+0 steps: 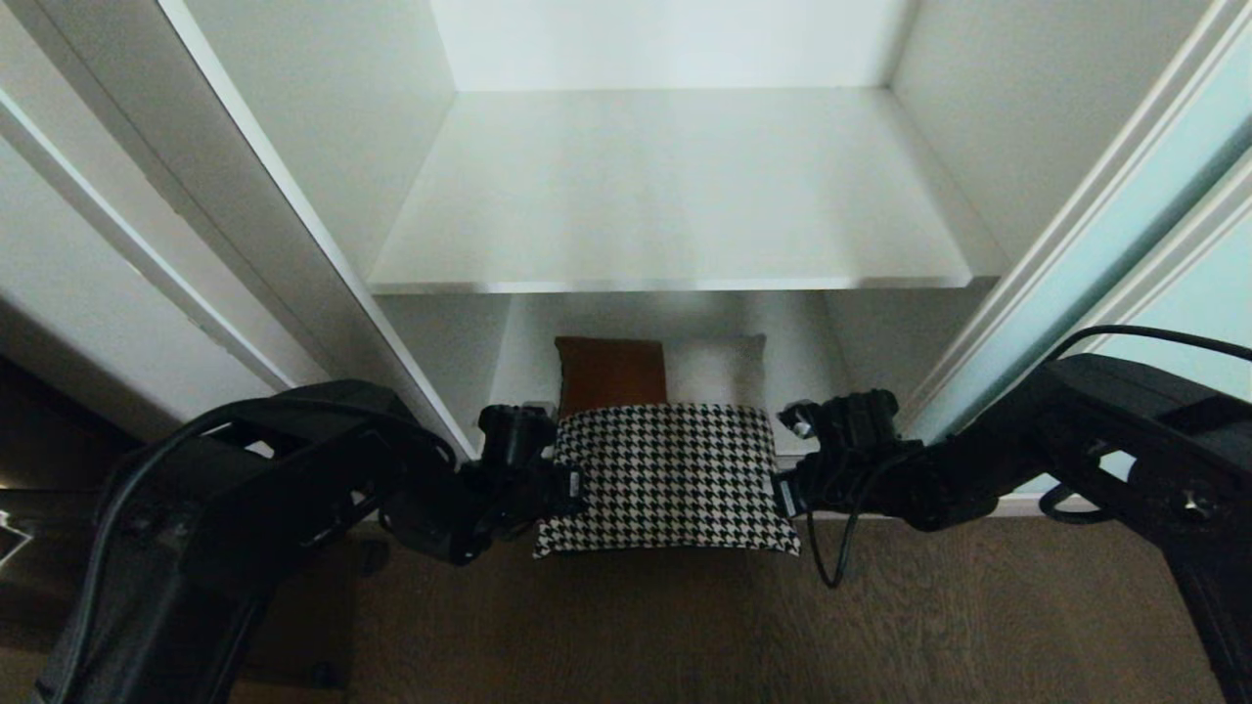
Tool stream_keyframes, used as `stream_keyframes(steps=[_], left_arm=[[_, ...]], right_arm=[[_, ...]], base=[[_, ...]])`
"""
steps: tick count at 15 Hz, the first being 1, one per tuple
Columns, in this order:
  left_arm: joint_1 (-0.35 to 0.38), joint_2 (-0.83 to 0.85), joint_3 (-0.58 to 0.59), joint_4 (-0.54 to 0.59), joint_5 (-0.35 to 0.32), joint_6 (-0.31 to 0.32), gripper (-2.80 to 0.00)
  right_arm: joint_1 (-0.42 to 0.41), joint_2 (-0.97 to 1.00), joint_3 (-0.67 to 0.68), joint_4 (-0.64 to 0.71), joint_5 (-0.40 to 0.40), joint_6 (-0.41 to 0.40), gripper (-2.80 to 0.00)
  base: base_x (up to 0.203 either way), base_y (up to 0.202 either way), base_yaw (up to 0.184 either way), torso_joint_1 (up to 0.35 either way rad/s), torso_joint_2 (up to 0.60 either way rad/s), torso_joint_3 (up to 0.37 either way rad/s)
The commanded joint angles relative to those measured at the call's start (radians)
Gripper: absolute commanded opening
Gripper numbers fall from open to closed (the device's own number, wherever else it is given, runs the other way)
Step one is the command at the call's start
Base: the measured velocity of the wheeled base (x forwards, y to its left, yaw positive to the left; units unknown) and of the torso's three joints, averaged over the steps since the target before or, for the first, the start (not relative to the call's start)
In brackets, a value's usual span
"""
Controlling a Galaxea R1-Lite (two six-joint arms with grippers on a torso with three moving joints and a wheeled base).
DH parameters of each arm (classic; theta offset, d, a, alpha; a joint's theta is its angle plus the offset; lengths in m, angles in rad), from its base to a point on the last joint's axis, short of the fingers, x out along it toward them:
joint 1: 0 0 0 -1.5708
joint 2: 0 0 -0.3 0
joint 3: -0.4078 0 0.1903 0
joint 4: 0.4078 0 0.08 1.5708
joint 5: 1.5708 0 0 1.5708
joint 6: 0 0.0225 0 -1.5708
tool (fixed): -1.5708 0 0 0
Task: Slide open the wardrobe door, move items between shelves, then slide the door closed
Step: Place the pillow on the lower shelf
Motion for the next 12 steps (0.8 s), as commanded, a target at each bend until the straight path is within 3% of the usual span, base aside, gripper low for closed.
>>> stream_keyframes(steps=[1, 4, 9, 12], left_arm=[[-0.014, -0.181, 0.133, -0.006, 0.020, 0.006, -2.80], [-0.022, -0.453, 0.282, 0.008, 0.070, 0.012, -2.80], [-0.024, -0.901, 0.528, 0.064, 0.281, 0.082, -2.80], [0.015, -1.150, 0.664, 0.104, 0.363, 0.117, -2.80]], right_arm=[[0.006, -0.175, 0.172, -0.015, 0.004, -0.015, -2.80], [0.035, -0.373, 0.377, -0.047, 0.005, -0.019, -2.80], [0.050, -0.765, 0.713, -0.073, -0.001, -0.015, -2.80], [0.042, -1.027, 0.884, -0.070, -0.024, -0.001, -2.80]], base=[[0.000, 0.000, 0.000, 0.000, 0.00, 0.000], [0.000, 0.000, 0.000, 0.000, 0.00, 0.000], [0.000, 0.000, 0.000, 0.000, 0.00, 0.000], [0.000, 0.000, 0.000, 0.000, 0.00, 0.000]])
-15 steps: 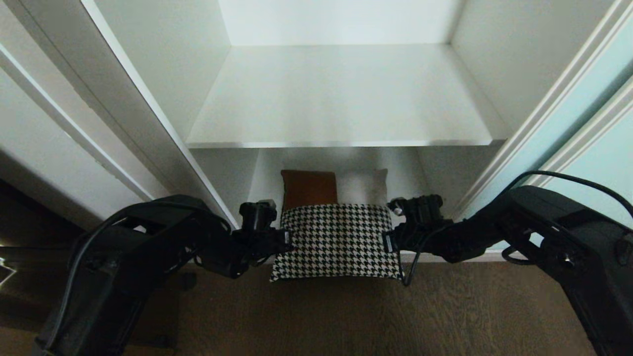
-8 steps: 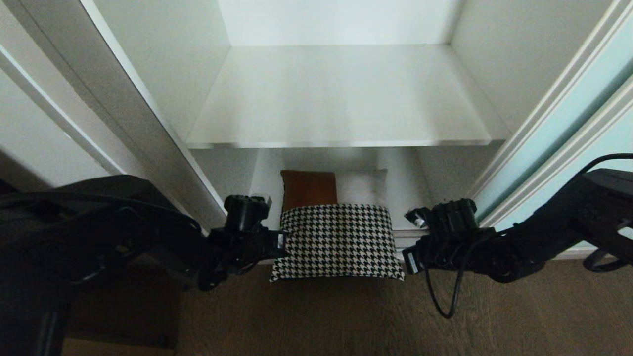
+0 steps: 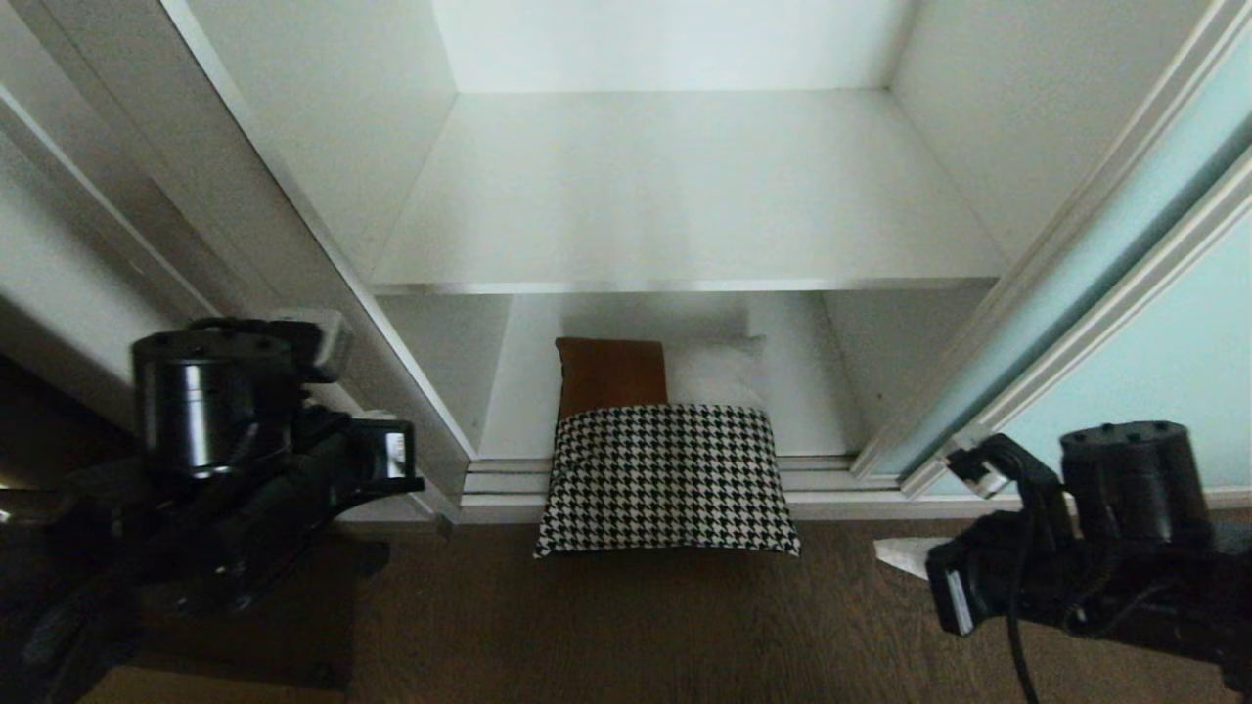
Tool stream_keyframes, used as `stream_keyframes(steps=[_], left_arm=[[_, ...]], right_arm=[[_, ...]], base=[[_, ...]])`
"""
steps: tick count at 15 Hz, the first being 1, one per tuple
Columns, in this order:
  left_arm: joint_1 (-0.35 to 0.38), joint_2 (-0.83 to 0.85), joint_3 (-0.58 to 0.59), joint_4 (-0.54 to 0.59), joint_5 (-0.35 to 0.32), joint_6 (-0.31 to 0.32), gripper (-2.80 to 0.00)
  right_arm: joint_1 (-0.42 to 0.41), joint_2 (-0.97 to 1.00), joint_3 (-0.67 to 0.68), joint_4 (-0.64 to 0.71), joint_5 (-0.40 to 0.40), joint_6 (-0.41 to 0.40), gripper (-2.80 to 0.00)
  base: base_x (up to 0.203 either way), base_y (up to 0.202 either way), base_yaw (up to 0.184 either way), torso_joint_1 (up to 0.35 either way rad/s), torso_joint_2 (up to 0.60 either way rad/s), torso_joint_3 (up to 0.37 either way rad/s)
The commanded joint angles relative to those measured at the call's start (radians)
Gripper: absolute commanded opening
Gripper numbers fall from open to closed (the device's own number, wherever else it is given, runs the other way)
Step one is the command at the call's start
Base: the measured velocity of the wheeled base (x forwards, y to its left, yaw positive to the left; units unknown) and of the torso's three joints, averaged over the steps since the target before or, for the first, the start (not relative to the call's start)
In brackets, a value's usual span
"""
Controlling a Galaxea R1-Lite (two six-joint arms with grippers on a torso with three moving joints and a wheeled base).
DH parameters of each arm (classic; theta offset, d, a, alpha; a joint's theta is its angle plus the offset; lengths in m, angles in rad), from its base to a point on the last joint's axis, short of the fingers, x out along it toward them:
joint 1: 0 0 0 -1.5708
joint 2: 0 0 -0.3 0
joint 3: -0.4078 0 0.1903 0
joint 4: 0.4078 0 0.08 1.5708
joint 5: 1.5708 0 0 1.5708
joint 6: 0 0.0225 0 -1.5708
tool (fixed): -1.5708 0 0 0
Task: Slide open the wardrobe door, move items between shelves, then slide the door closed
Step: Place the pillow on the lower shelf
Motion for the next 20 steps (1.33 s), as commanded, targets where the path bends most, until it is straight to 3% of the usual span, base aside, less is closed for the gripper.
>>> stream_keyframes(steps=[1, 4, 7, 12, 14, 16, 18, 20], left_arm=[[0.030, -0.289, 0.096, 0.037, 0.039, 0.012, -2.80], [0.061, -0.524, 0.171, 0.134, 0.108, 0.021, -2.80], [0.148, -0.738, 0.229, 0.240, 0.141, 0.023, -2.80], [0.315, -1.009, 0.352, 0.376, 0.147, 0.026, -2.80], [0.377, -1.061, 0.392, 0.385, 0.140, 0.034, -2.80], [0.391, -1.084, 0.410, 0.384, 0.117, 0.059, -2.80], [0.396, -1.144, 0.466, 0.385, 0.114, 0.063, -2.80], [0.403, -1.197, 0.500, 0.383, 0.114, 0.075, -2.80]], right_arm=[[-0.005, -0.290, 0.143, -0.001, -0.025, 0.013, -2.80], [-0.011, -0.531, 0.290, 0.004, -0.081, 0.035, -2.80], [-0.043, -0.789, 0.334, 0.069, -0.161, 0.067, -2.80], [-0.078, -1.259, 0.275, 0.482, -0.264, 0.112, -2.80], [-0.162, -1.297, 0.219, 0.600, -0.331, 0.224, -2.80], [-0.236, -1.292, 0.187, 0.642, -0.370, 0.283, -2.80], [-0.273, -1.310, 0.238, 0.642, -0.453, 0.267, -2.80], [-0.303, -1.410, 0.296, 0.643, -0.437, 0.143, -2.80]], base=[[0.000, 0.000, 0.000, 0.000, 0.00, 0.000], [0.000, 0.000, 0.000, 0.000, 0.00, 0.000], [0.000, 0.000, 0.000, 0.000, 0.00, 0.000], [0.000, 0.000, 0.000, 0.000, 0.00, 0.000], [0.000, 0.000, 0.000, 0.000, 0.00, 0.000], [0.000, 0.000, 0.000, 0.000, 0.00, 0.000], [0.000, 0.000, 0.000, 0.000, 0.00, 0.000], [0.000, 0.000, 0.000, 0.000, 0.00, 0.000]])
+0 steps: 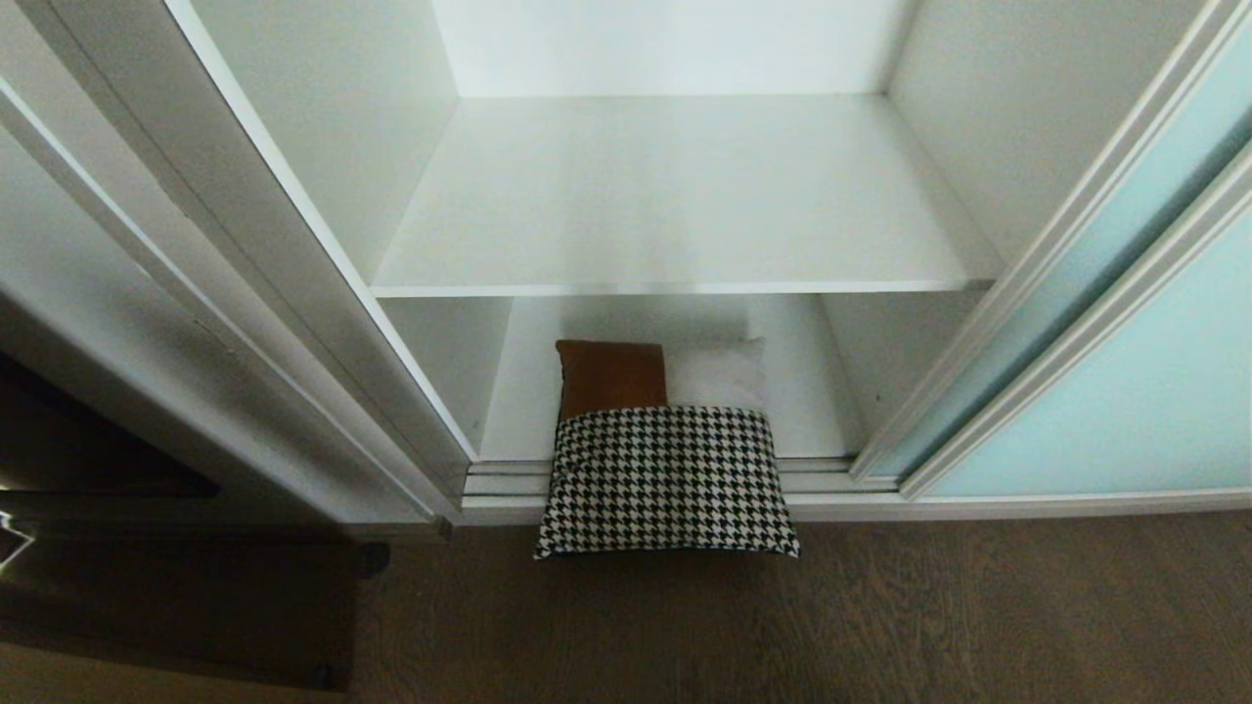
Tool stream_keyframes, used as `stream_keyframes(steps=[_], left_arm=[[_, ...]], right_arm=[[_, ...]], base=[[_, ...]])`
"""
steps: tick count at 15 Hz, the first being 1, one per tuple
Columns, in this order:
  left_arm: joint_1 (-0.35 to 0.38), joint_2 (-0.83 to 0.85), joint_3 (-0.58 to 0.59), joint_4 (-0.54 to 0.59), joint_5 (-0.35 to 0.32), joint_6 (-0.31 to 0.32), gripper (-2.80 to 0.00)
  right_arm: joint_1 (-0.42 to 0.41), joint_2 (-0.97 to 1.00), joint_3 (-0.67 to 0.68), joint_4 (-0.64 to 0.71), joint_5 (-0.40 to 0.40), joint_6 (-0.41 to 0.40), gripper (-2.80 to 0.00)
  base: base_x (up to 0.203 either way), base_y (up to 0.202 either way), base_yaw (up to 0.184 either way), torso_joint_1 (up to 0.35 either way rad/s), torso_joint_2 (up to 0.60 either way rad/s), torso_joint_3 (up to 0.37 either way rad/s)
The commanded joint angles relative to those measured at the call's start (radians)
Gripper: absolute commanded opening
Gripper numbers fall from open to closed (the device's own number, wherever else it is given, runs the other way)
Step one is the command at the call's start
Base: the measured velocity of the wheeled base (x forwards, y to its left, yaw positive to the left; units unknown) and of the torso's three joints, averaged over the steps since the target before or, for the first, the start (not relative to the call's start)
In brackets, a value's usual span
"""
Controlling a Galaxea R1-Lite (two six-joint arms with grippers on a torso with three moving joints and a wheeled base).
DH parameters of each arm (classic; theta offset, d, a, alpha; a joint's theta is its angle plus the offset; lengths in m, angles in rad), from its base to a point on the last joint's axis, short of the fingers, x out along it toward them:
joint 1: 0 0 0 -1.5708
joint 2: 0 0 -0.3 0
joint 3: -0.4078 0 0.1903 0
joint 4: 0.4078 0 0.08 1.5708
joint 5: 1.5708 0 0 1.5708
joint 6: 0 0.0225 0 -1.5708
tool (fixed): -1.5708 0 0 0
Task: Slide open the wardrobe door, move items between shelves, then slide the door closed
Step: Place the pillow on the lower shelf
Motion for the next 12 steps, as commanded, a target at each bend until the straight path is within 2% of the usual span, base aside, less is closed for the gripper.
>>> stream_keyframes(steps=[1, 2, 4, 8, 9, 10, 11, 12], left_arm=[[0.018, -0.075, 0.040, -0.008, 0.001, 0.007, -2.80], [0.020, -0.083, 0.070, -0.015, -0.004, 0.010, -2.80], [0.016, -0.130, 0.124, -0.047, -0.018, 0.012, -2.80], [-0.007, -0.265, 0.142, 0.029, -0.155, 0.061, -2.80], [-0.007, -0.311, 0.134, 0.078, -0.191, 0.062, -2.80], [-0.008, -0.350, 0.116, 0.156, -0.255, 0.060, -2.80], [-0.009, -0.356, 0.106, 0.182, -0.291, 0.056, -2.80], [-0.009, -0.356, 0.103, 0.193, -0.296, 0.052, -2.80]], right_arm=[[-0.034, -0.134, 0.095, -0.003, 0.029, -0.168, -2.80], [-0.041, -0.154, 0.144, -0.039, 0.033, -0.233, -2.80], [-0.045, -0.171, 0.192, -0.191, 0.014, -0.261, -2.80], [-0.044, -0.198, 0.204, -0.201, 0.021, -0.248, -2.80], [-0.044, -0.217, 0.204, -0.200, 0.021, -0.237, -2.80], [-0.045, -0.243, 0.203, -0.196, 0.022, -0.218, -2.80], [-0.045, -0.243, 0.200, -0.182, 0.031, -0.206, -2.80], [-0.045, -0.242, 0.197, -0.173, 0.035, -0.206, -2.80]], base=[[0.000, 0.000, 0.000, 0.000, 0.00, 0.000], [0.000, 0.000, 0.000, 0.000, 0.00, 0.000], [0.000, 0.000, 0.000, 0.000, 0.00, 0.000], [0.000, 0.000, 0.000, 0.000, 0.00, 0.000], [0.000, 0.000, 0.000, 0.000, 0.00, 0.000], [0.000, 0.000, 0.000, 0.000, 0.00, 0.000], [0.000, 0.000, 0.000, 0.000, 0.00, 0.000], [0.000, 0.000, 0.000, 0.000, 0.00, 0.000]])
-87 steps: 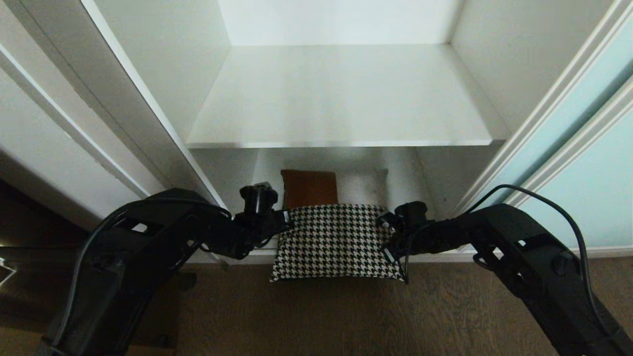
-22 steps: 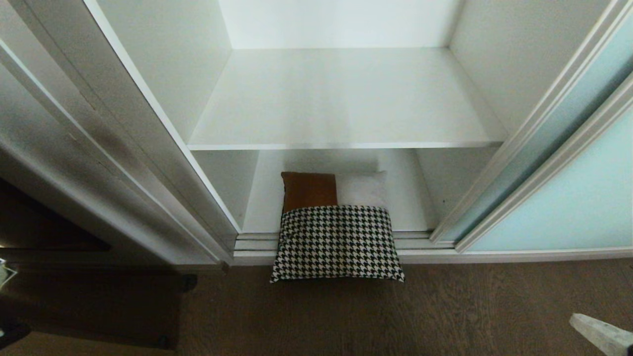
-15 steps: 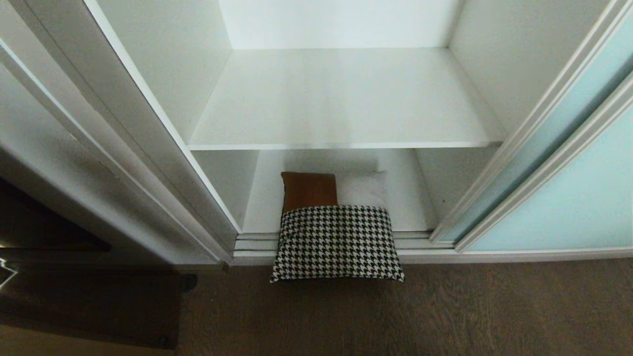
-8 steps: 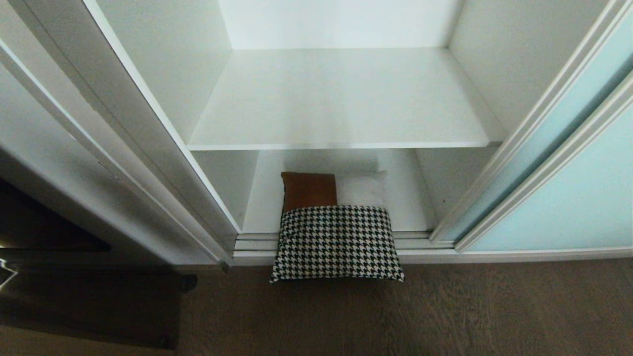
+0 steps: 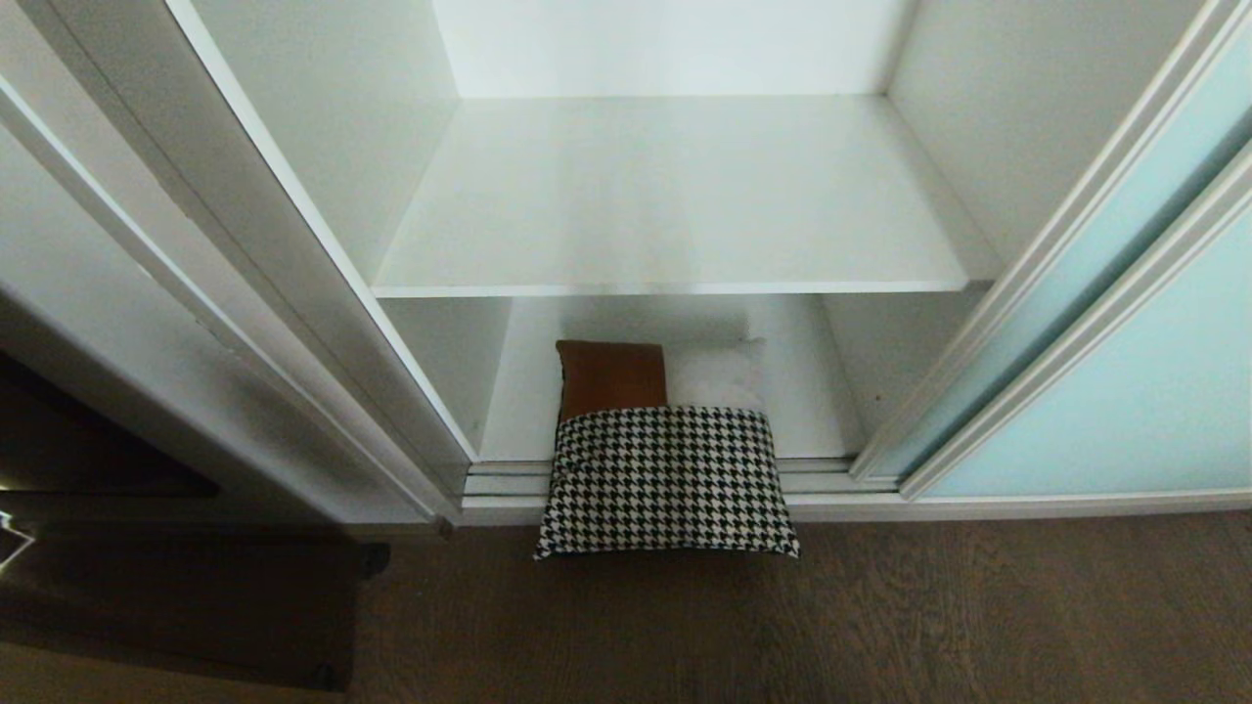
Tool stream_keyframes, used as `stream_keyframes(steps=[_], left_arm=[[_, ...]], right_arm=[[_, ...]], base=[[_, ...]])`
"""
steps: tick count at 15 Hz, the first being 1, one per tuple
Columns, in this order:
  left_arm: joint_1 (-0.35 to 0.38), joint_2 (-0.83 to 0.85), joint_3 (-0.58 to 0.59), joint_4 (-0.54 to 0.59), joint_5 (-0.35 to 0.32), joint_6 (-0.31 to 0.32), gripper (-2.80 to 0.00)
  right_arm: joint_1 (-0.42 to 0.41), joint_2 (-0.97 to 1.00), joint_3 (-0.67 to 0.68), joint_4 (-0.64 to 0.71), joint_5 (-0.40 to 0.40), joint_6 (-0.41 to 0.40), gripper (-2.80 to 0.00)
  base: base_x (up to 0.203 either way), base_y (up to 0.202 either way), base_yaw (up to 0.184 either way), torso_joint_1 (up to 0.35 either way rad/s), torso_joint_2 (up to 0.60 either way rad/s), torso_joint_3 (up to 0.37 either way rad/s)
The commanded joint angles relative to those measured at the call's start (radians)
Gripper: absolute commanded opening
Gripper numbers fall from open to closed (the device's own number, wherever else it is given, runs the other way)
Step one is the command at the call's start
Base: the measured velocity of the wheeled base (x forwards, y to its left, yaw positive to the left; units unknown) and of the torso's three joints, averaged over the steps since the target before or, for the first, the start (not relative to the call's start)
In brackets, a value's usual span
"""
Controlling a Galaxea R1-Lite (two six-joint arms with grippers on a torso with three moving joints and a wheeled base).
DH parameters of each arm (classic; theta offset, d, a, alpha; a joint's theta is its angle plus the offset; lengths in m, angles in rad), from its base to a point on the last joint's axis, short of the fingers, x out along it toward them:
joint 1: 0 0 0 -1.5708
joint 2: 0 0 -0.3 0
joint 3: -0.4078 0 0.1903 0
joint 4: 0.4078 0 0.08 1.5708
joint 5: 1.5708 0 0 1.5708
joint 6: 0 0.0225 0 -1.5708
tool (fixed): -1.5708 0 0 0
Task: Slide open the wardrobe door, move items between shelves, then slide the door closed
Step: Place the pillow on the lower shelf
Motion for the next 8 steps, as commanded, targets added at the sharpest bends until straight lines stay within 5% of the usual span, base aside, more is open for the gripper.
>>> stream_keyframes(steps=[1, 5, 8], left_arm=[[0.000, -0.039, -0.011, 0.019, -0.015, 0.002, -2.80], [0.000, -0.039, -0.003, 0.014, -0.152, 0.030, -2.80], [0.000, -0.039, -0.005, 0.033, -0.181, -0.098, -2.80]], right_arm=[[0.000, -0.013, -0.009, 0.028, 0.010, -0.004, -2.80], [0.000, -0.013, -0.046, 0.161, 0.170, -0.132, -2.80], [0.000, -0.014, -0.007, 0.050, 0.170, 0.040, -2.80]], base=[[0.000, 0.000, 0.000, 0.000, 0.00, 0.000], [0.000, 0.000, 0.000, 0.000, 0.00, 0.000], [0.000, 0.000, 0.000, 0.000, 0.00, 0.000]])
